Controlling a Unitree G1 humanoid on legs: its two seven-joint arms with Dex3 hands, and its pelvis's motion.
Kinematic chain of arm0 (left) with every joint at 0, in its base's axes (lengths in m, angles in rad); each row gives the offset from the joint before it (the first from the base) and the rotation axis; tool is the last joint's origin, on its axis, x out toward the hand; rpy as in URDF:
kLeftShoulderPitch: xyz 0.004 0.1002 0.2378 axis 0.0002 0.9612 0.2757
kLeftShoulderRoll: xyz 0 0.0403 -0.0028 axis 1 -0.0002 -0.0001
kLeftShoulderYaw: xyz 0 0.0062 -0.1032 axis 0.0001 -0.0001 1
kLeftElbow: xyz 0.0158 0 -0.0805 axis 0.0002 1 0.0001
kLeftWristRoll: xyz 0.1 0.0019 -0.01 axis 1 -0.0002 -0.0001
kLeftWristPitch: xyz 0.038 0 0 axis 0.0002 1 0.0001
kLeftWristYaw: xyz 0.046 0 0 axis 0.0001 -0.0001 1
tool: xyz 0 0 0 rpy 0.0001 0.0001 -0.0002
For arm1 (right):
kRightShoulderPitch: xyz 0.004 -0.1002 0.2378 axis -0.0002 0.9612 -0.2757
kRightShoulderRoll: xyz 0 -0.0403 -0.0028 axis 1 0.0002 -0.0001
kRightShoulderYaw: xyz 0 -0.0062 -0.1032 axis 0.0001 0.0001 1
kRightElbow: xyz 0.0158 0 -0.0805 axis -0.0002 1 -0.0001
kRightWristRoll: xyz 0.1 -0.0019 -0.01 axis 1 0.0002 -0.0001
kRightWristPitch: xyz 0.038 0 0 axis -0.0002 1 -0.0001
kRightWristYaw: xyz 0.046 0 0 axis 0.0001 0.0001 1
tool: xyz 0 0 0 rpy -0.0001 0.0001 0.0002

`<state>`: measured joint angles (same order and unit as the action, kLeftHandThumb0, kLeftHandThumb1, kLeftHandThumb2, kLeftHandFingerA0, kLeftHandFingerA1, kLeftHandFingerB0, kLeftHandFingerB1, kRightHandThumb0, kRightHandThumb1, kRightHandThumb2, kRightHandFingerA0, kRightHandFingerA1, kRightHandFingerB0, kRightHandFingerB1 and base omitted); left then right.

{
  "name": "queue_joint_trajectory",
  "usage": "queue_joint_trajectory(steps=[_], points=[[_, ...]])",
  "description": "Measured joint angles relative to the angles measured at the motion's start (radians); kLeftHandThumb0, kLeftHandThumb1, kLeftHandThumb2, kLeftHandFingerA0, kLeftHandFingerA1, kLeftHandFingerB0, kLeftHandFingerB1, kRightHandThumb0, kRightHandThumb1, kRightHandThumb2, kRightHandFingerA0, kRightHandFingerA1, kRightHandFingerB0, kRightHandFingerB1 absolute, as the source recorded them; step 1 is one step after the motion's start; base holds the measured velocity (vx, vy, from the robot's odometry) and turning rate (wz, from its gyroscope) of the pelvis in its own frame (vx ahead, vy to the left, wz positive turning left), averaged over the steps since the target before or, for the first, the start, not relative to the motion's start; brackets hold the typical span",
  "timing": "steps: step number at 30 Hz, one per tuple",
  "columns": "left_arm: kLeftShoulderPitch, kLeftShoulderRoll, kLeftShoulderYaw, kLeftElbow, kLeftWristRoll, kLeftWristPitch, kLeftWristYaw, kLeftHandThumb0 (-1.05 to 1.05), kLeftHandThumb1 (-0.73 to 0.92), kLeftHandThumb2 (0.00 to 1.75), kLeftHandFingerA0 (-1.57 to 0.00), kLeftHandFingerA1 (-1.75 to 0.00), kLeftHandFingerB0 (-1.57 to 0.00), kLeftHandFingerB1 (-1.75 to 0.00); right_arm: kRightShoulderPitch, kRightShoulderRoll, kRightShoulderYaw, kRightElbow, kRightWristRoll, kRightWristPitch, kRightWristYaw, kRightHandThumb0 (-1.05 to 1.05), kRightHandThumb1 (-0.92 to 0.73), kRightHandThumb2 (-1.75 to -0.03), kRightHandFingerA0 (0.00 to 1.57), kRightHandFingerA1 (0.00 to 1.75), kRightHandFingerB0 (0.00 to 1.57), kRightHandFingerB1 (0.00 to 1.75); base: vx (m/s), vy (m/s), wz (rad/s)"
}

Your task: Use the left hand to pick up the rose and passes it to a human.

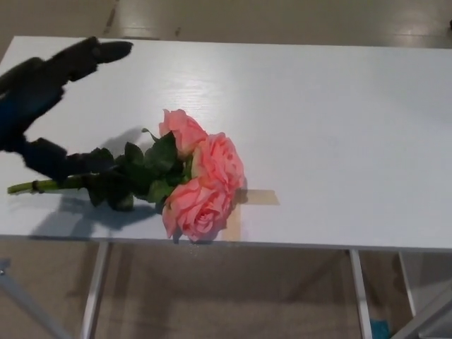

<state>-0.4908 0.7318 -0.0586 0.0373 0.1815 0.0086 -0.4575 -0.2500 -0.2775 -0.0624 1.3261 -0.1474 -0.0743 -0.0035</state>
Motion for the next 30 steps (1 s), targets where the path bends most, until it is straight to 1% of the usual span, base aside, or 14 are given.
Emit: queue_joint_trajectory(steps=[6,11,20,29,30], points=[[-0.125,-0.018,-0.158,0.194,0.098,0.082,-0.001,-0.52,0.34,0.74,0.0,-0.15,0.0,-0.27,0.0,0.0,0.0,0.0,0.001,-0.001,0.0,-0.56,-0.64,-0.99,0.55,0.65,0.34,0.51,0.0,0.0,0.0],[-0.163,-0.074,-0.242,0.339,0.163,0.133,0.004,-0.52,0.34,0.74,0.0,-0.15,0.0,-0.27,-0.001,-0.001,-0.005,0.0,0.002,-0.001,0.003,-0.56,-0.64,-0.99,0.55,0.65,0.34,0.51,0.0,0.0,0.0],[-0.194,-0.13,-0.285,0.415,0.231,0.186,0.009,-0.52,0.34,0.74,0.0,-0.14,0.0,-0.25,-0.005,-0.001,-0.015,0.0,0.004,-0.002,0.01,-0.57,-0.64,-0.99,0.55,0.65,0.33,0.51,0.0,0.0,0.0],[-0.202,-0.183,-0.303,0.458,0.268,0.209,0.027,-0.52,0.34,0.74,0.0,-0.17,0.0,-0.26,-0.008,-0.002,-0.016,0.0,0.003,-0.002,0.015,-0.56,-0.64,-0.99,0.54,0.64,0.34,0.51,0.0,0.0,0.0],[-0.202,-0.192,-0.303,0.462,0.272,0.21,0.031,-0.53,0.36,0.74,-0.04,-0.17,-0.04,-0.26,-0.008,-0.002,-0.016,0.0,0.003,-0.002,0.015,-0.55,-0.64,-0.99,0.54,0.64,0.34,0.51,0.0,0.0,0.0]])
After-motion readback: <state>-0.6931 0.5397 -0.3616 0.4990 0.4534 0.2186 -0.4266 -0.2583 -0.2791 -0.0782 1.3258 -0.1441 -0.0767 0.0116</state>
